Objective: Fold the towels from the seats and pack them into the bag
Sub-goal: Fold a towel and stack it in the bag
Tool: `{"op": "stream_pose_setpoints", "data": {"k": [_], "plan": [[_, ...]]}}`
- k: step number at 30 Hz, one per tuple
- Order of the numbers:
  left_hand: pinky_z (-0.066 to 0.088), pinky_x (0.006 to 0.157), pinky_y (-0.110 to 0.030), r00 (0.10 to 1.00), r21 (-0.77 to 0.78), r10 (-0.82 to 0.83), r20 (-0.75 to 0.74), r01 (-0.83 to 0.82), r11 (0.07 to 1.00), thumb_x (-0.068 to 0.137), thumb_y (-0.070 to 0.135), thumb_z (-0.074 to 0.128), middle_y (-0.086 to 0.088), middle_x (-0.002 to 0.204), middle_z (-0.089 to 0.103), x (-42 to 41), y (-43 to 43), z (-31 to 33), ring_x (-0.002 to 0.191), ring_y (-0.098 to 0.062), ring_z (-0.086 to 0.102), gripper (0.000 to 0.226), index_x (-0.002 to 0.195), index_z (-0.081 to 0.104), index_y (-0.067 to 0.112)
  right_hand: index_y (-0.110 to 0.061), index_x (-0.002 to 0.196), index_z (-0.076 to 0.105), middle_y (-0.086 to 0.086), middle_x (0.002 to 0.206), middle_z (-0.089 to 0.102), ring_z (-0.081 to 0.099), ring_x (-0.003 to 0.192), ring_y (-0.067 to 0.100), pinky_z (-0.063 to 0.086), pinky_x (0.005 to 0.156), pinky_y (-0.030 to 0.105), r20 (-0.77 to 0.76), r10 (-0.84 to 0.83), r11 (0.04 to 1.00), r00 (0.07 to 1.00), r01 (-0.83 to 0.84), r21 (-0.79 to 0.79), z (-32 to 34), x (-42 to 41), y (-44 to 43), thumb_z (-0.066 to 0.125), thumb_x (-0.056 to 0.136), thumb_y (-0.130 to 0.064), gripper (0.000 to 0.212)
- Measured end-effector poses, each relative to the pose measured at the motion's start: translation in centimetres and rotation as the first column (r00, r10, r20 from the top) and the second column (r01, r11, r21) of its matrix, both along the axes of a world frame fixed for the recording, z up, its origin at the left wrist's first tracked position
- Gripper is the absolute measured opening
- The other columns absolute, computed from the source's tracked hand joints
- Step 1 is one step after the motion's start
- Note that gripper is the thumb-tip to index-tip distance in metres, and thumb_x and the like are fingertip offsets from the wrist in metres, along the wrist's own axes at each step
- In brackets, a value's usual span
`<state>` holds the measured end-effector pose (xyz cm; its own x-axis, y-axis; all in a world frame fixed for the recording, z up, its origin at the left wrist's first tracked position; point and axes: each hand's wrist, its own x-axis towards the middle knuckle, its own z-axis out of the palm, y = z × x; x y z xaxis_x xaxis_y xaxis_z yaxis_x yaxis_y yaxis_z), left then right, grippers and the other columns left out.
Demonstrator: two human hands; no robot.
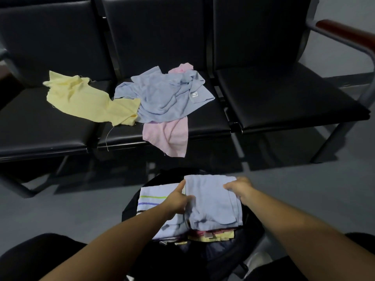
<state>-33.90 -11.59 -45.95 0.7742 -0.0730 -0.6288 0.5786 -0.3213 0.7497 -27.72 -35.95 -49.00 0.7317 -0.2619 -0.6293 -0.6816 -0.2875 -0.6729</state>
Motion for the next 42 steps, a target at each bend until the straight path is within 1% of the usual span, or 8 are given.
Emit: {"op": "stream_pose_setpoints", "data": {"k": [4, 9, 17, 21, 29, 32, 36, 42], "plan": [[0.06, 0.081, -0.055, 1.0, 0.12, -0.004, -0.03, 0.008, 0.993, 0.088, 0.011, 0.06, -0.014, 0.107, 0.066, 0.1, -0.2, -1.2, 0.092, -0.029, 0.067, 0.064, 0.142, 0.035, 0.036, 0.003, 0.114, 0.063, 0.018, 0.109, 0.07, 0.069, 0.099, 0.032, 0.054, 0.077, 0.032, -0.052, 0.046, 0.988, 0.998, -0.053, -0.146, 1.9, -1.3, 1.3, 0.082, 0.076, -0.012, 0.046], [0.06, 0.06, -0.037, 1.0, 0.19, 0.006, -0.029, 0.0, 0.982, 0.089, 0.006, 0.067, -0.012, 0.085, 0.061, 0.8, -0.6, -0.9, 0.067, -0.021, 0.061, 0.051, 0.128, 0.037, 0.019, 0.003, 0.115, 0.065, 0.018, 0.114, 0.07, 0.069, 0.099, 0.032, 0.056, 0.08, 0.032, -0.031, 0.034, 0.98, 0.999, -0.04, -0.194, 2.3, -0.2, 1.0, 0.078, 0.077, -0.001, 0.041], [0.04, 0.073, -0.027, 0.946, 0.543, -0.227, 0.232, 0.068, 0.837, 0.09, 0.02, 0.064, -0.008, 0.102, 0.067, 4.1, 1.3, 3.3, 0.097, -0.028, 0.063, 0.014, 0.1, 0.059, 0.012, -0.005, 0.08, 0.063, 0.011, 0.075, 0.059, 0.058, 0.07, 0.025, 0.035, 0.051, 0.022, 0.118, 0.205, 0.955, 0.972, -0.172, -0.241, 8.4, 3.2, 3.7, 0.069, 0.081, -0.012, 0.009], [0.042, 0.067, -0.022, 0.862, 0.462, -0.256, 0.437, 0.029, 0.887, 0.089, 0.017, 0.066, 0.003, 0.083, 0.067, 6.8, 3.3, 9.4, 0.076, -0.013, 0.061, 0.005, 0.089, 0.07, 0.014, 0.006, 0.099, 0.071, 0.016, 0.082, 0.063, 0.059, 0.076, 0.025, 0.044, 0.063, 0.029, 0.306, 0.195, 0.98, 0.932, -0.195, -0.03, 14.4, 6.5, 6.5, 0.068, 0.086, -0.008, 0.02], [0.041, 0.066, -0.028, 0.787, 0.534, -0.178, 0.591, -0.216, 0.818, 0.091, 0.012, 0.06, -0.001, 0.095, 0.065, 14.9, 11.1, 16.2, 0.09, -0.022, 0.061, 0.014, 0.102, 0.067, 0.014, 0.013, 0.114, 0.064, 0.023, 0.103, 0.068, 0.066, 0.095, 0.034, 0.055, 0.086, 0.044, 0.442, 0.345, 0.93, 0.828, -0.24, -0.277, 20.8, 13.9, 10.0, 0.077, 0.082, -0.007, 0.04], [0.039, 0.077, -0.028, 0.777, 0.588, -0.193, 0.599, -0.262, 0.765, 0.091, 0.016, 0.063, -0.009, 0.117, 0.063, 17.6, 13.5, 15.7, 0.099, -0.022, 0.058, 0.029, 0.12, 0.064, 0.013, -0.003, 0.126, 0.06, 0.014, 0.127, 0.06, 0.06, 0.112, 0.027, 0.044, 0.082, 0.026, 0.456, 0.504, 0.856, 0.733, -0.354, -0.377, 20.9, 16.0, 12.3, 0.079, 0.081, -0.013, 0.05], [0.041, 0.101, -0.037, 0.799, 0.607, -0.216, 0.561, -0.219, 0.764, 0.09, 0.026, 0.07, -0.013, 0.137, 0.046, 20.7, 15.5, 14.1, 0.123, -0.031, 0.051, 0.06, 0.146, 0.047, 0.025, -0.016, 0.137, 0.056, 0.013, 0.137, 0.048, 0.056, 0.121, 0.027, 0.045, 0.1, 0.03, 0.428, 0.697, 0.714, 0.575, -0.497, -0.494, 19.4, 18.7, 15.3, 0.083, 0.08, -0.022, 0.064], [0.03, 0.105, -0.043, 0.826, 0.769, -0.332, 0.456, -0.178, 0.615, 0.09, 0.041, 0.068, -0.001, 0.136, 0.046, 22.3, 15.5, 11.1, 0.128, -0.025, 0.044, 0.02, 0.11, 0.069, 0.038, -0.024, 0.133, 0.058, 0.009, 0.129, 0.046, 0.045, 0.123, 0.031, 0.04, 0.102, 0.042, 0.089, 0.902, 0.33, 0.422, -0.542, -0.773, 16.2, 20.1, 17.7, 0.065, 0.093, -0.043, 0.045]]}}
